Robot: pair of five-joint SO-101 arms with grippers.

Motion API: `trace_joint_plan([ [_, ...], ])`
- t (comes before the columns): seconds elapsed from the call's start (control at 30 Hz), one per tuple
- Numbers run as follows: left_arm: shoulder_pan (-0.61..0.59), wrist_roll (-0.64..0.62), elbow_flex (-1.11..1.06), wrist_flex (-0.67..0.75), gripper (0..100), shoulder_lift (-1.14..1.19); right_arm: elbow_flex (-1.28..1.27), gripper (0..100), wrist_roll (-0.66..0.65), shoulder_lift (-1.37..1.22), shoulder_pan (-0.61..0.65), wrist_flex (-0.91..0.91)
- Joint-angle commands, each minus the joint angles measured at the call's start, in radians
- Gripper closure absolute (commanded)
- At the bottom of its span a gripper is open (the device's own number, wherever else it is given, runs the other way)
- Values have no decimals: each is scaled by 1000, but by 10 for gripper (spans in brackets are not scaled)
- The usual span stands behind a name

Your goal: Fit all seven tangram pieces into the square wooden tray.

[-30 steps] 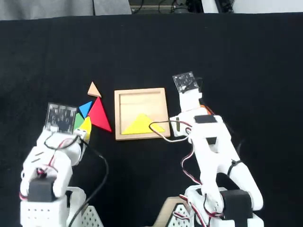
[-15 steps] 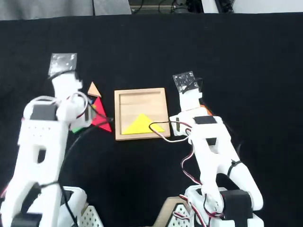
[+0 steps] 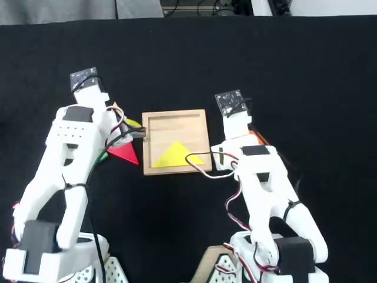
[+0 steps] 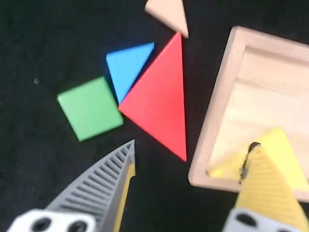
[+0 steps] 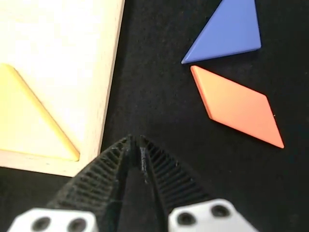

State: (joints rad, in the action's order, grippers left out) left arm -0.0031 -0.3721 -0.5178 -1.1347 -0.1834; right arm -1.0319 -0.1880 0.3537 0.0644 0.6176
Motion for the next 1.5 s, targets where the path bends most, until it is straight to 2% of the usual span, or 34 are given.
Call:
trace_joint_plan([
  [0.0, -97, -11, -56, 160, 657, 48, 7, 987, 6, 36, -14, -15],
  [0.1, -142, 0, -94, 219, 657, 66, 7, 987, 6, 36, -12, -20],
  [0.2, -130, 61, -102, 222, 657, 75, -4, 987, 6, 36, -12, -52],
  [0.47, -82, 68, -101, 230, 657, 80, -19, 987, 6, 36, -12, -77],
  [0.7, -67, -49, -102, 236, 658, 81, -19, 987, 6, 36, -12, -77],
  [0.9, -58, -46, -176, 347, 658, 81, -21, 987, 6, 36, -12, -77],
  [1.0, -59, -46, -191, 354, 658, 80, -21, 987, 6, 36, -12, -77],
  [1.23, -59, -46, -189, 358, 770, 80, -21, 987, 6, 36, -12, -77],
  [1.47, -59, -46, -196, 384, 771, 81, -21, 987, 6, 36, -12, -77],
])
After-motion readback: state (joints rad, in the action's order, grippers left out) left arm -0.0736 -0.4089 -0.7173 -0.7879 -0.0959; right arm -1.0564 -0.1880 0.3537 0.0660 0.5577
